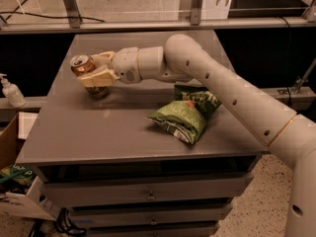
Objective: Place orange can upright
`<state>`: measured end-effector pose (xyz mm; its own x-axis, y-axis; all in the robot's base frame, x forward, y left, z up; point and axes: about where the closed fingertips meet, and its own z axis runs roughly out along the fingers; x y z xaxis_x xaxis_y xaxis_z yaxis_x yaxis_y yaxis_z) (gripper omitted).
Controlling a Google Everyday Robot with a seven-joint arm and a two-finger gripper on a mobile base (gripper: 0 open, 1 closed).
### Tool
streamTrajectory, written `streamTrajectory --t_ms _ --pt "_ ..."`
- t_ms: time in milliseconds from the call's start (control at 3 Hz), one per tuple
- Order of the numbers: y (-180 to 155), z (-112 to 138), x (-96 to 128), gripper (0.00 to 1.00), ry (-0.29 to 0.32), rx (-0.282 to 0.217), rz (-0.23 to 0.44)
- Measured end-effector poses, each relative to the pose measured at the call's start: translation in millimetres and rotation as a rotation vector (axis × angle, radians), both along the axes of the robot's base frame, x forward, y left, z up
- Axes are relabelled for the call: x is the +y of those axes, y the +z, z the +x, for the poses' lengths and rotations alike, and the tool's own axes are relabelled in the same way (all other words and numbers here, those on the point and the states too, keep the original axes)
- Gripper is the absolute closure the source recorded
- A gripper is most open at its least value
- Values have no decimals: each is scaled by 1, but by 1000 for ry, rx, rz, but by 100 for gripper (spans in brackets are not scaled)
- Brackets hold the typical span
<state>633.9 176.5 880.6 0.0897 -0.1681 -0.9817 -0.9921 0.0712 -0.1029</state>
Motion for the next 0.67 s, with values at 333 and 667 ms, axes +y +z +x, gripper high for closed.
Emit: streamTrajectory --t_ms 333,667 --pt "-3 -1 0 83 -4 1 -16" --pt "-1 -1 0 59 -4 1 -16"
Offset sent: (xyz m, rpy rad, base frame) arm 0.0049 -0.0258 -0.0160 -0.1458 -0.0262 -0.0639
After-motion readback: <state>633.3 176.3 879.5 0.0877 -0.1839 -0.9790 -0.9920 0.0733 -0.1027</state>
